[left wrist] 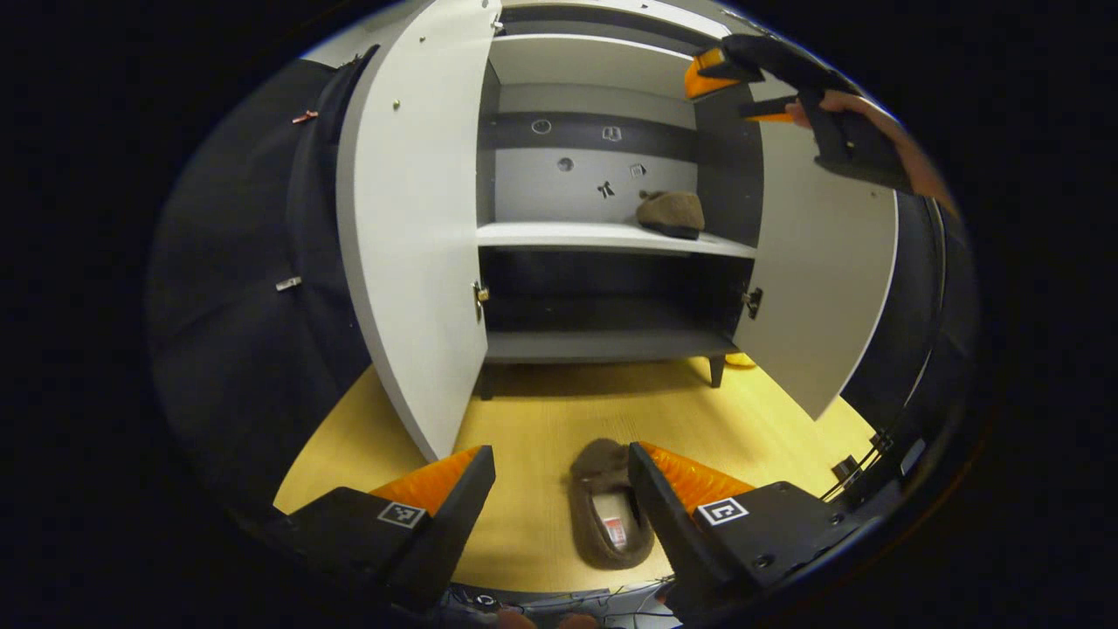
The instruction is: Grab one shoe with the right hand and put it into the shoe cabinet, grab the other shoe with the left hand and put it into the shoe cabinet; then close the right door with the right hand and the left door with the left hand.
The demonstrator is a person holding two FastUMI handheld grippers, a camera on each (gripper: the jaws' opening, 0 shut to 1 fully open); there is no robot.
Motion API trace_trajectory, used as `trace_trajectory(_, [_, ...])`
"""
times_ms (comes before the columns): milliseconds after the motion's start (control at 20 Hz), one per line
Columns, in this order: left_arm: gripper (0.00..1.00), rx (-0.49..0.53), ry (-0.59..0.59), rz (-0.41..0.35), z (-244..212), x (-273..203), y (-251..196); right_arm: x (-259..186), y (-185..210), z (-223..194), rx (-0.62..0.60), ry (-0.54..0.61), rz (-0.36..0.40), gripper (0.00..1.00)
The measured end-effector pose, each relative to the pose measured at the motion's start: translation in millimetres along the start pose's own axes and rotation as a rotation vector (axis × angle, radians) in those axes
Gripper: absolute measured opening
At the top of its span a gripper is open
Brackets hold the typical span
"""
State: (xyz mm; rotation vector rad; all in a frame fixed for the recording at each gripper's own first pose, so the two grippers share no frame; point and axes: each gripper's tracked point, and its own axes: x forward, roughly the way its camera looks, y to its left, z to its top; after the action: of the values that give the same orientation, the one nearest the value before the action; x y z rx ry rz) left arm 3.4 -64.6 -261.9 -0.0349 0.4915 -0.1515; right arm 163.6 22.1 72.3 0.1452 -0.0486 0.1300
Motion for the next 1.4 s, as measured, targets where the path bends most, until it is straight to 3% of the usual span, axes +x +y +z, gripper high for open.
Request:
trace_trajectory(400, [0.95,0.058,0.149,-0.046,-75,74,-3,-95,-48,8,0.004,0.0,-0.076,0.98])
trace_trajectory(600, [0.84,0.067,0.183,-0.066,-105,113,-6,-118,-69,7,-0.005,0.023,-0.114,0.98])
trace_trajectory(900, [0.7,0.121,0.155,-0.103,-112,156,-18,-134,-91,-1,-0.018,0.06,-0.144,0.98])
trace_trajectory(1000, [0.61,0.136,0.152,-0.095,-112,169,-18,-137,-95,-2,-0.041,0.067,-0.15,0.98])
trace_trajectory(1100, [0.46,0.151,0.144,-0.079,-110,178,-18,-137,-96,0,-0.05,0.061,-0.153,0.98])
trace_trajectory(1150, [0.31,0.158,0.142,-0.067,-108,181,-16,-137,-95,1,-0.053,0.057,-0.152,0.98])
trace_trajectory(1200, [0.29,0.17,0.144,-0.045,-107,182,-12,-137,-96,2,-0.059,0.053,-0.154,0.98])
trace_trajectory(1250, [0.17,0.176,0.155,-0.037,-106,182,-10,-138,-96,4,-0.062,0.048,-0.153,0.98])
trace_trajectory(1400, [0.11,0.155,0.192,-0.022,-100,172,-9,-141,-94,6,-0.049,0.04,-0.151,0.98])
